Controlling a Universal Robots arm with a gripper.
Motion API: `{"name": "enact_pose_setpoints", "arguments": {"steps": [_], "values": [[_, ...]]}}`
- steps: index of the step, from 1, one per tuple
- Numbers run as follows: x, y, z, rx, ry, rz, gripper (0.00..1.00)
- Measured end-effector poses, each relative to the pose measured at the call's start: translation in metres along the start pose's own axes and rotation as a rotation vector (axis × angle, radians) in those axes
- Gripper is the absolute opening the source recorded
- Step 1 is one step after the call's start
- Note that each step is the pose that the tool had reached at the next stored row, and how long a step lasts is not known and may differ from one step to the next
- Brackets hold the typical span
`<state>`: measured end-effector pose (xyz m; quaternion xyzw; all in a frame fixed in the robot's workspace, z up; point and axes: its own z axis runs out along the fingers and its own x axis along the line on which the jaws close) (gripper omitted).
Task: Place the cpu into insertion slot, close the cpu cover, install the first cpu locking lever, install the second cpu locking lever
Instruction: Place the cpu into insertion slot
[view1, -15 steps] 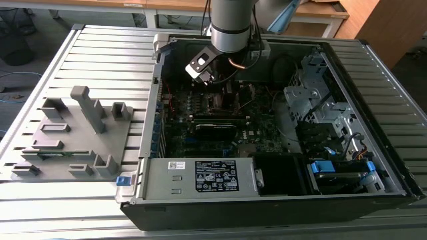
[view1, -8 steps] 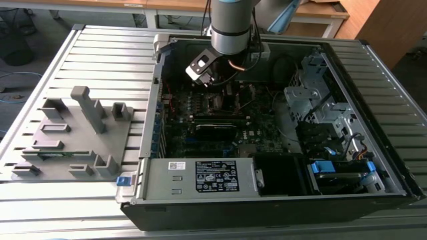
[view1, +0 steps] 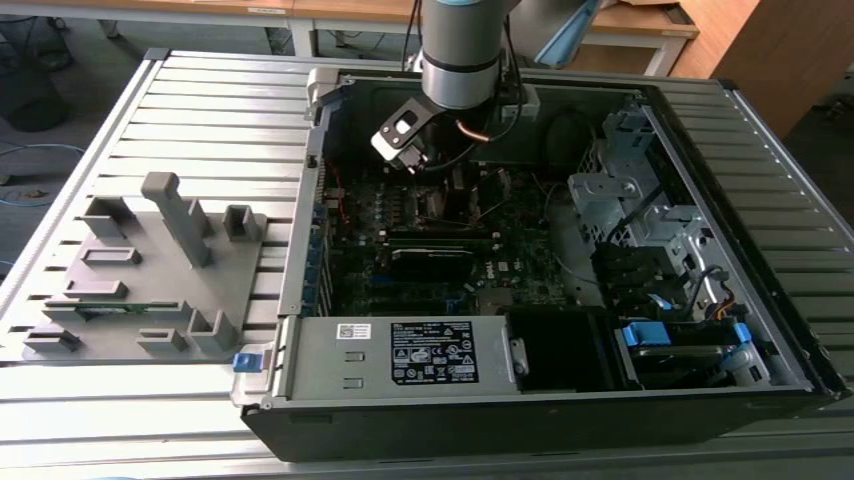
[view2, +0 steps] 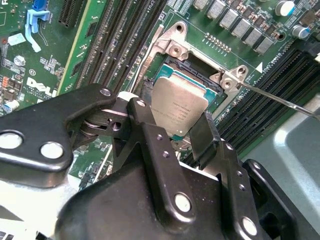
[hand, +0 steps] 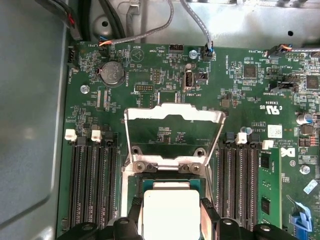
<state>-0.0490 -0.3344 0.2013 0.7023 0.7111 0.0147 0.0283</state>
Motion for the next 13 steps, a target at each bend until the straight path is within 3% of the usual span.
{"name": "enact_pose_setpoints", "arguments": {"steps": [13], "values": [[0.0004,-0.0013,0.0049,0.0001,-0.0003,0.002,0.54]]}}
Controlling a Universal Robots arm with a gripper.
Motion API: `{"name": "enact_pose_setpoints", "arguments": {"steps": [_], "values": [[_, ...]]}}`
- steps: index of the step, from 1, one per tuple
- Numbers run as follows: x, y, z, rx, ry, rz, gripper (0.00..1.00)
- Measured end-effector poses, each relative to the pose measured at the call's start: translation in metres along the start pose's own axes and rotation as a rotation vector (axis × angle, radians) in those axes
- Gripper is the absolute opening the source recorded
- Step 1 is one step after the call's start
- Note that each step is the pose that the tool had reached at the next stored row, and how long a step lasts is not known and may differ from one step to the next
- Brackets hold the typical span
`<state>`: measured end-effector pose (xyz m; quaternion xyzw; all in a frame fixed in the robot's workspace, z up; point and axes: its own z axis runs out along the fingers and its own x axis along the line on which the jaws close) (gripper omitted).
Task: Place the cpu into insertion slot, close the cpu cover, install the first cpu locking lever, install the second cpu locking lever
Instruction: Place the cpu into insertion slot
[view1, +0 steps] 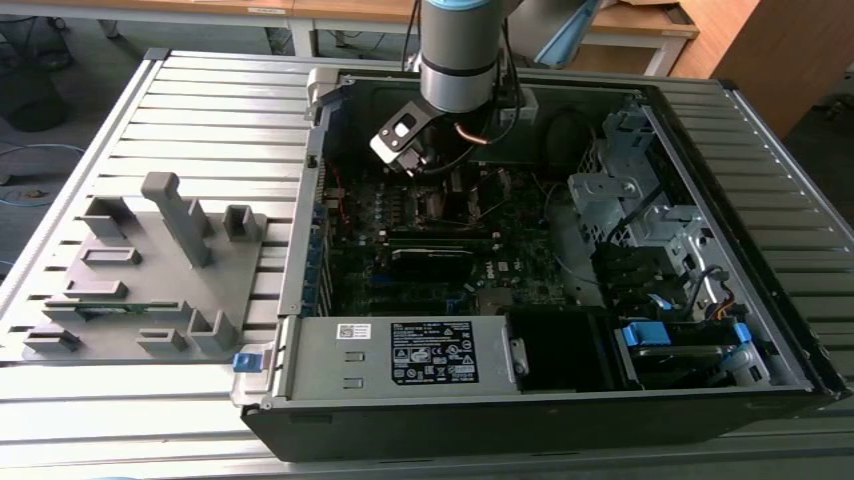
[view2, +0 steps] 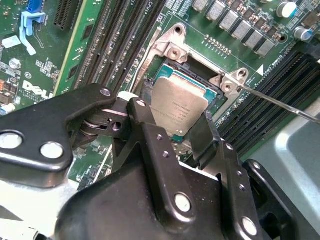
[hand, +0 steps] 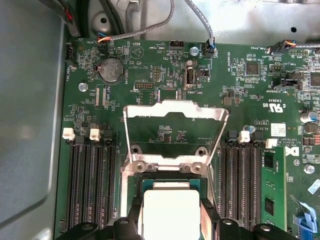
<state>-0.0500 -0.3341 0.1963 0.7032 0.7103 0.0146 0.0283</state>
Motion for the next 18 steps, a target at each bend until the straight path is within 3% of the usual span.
{"name": "enact_pose_setpoints", "arguments": {"steps": [18], "values": [[0.0007,-0.0007,0.004,0.0004,-0.0007,0.002,0.54]]}}
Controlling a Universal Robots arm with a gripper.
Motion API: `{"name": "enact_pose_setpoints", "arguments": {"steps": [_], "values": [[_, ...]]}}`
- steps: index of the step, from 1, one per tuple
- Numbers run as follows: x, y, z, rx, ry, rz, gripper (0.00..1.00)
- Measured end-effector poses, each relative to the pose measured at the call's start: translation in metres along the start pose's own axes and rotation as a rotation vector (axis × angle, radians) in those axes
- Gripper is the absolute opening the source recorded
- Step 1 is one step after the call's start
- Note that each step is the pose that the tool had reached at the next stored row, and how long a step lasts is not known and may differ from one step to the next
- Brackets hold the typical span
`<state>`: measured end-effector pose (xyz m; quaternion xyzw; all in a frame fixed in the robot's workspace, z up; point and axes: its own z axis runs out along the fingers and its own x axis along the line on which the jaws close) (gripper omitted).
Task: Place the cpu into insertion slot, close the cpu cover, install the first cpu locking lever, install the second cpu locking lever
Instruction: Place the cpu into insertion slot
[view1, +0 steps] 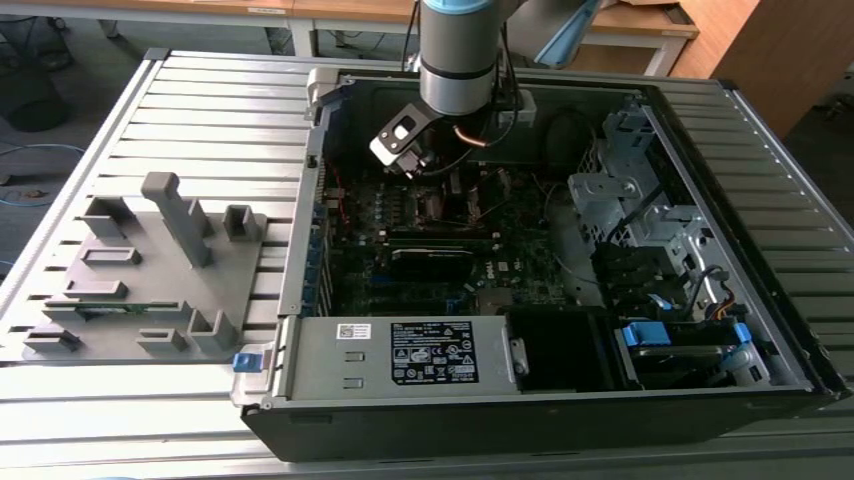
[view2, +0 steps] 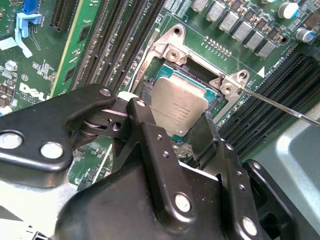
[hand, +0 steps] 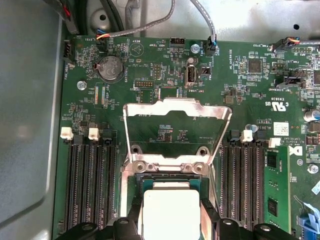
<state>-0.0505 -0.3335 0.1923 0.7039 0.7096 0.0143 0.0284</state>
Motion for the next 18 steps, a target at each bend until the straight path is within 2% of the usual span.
{"name": "enact_pose_setpoints", "arguments": {"steps": [7,14,15,18], "values": [[0.0001,0.0001,-0.0001,-0.0005,0.0007,0.0,0.54],[0.0001,0.0004,-0.0046,-0.0005,0.0011,0.0,0.54],[0.0001,0.0004,-0.0046,-0.0005,0.0018,0.001,0.54],[0.0001,0.0003,-0.0047,-0.0002,0.0095,0.009,0.54]]}}
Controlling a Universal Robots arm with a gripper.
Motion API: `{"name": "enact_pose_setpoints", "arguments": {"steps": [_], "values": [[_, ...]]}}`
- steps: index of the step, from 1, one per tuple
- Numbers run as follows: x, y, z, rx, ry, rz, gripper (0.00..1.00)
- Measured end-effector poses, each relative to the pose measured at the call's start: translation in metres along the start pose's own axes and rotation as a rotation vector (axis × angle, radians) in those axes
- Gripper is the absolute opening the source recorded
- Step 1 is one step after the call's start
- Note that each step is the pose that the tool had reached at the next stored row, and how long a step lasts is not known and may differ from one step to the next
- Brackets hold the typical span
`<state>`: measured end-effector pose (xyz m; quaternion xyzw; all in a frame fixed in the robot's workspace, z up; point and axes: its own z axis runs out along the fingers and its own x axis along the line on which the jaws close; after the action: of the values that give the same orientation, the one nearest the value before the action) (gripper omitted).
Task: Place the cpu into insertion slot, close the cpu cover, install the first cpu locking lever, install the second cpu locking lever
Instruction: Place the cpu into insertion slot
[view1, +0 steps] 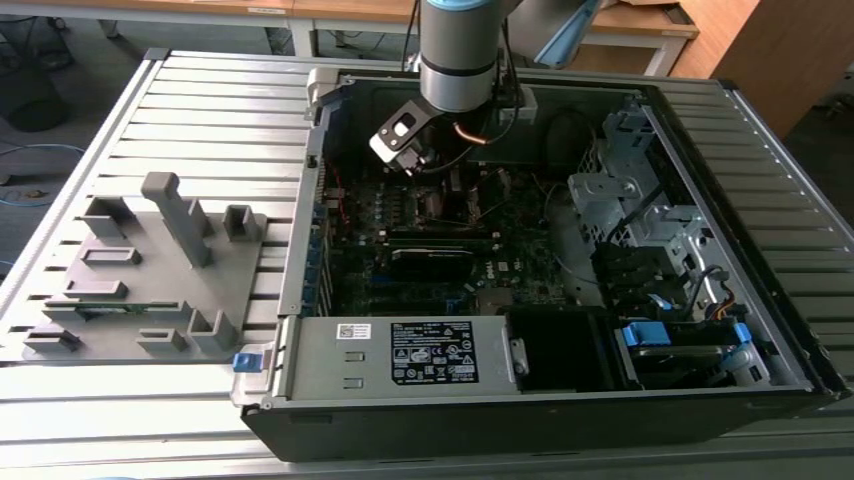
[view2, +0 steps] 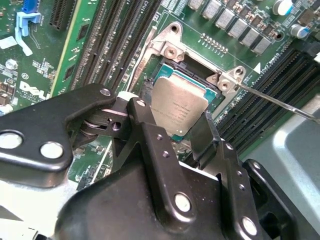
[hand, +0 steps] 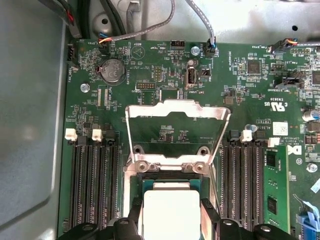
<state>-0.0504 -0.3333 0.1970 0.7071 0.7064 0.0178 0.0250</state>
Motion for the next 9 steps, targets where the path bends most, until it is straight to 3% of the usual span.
{"name": "enact_pose_setpoints", "arguments": {"steps": [9], "values": [[0.0,0.0,0.0002,0.0001,0.001,0.015,0.54]]}}
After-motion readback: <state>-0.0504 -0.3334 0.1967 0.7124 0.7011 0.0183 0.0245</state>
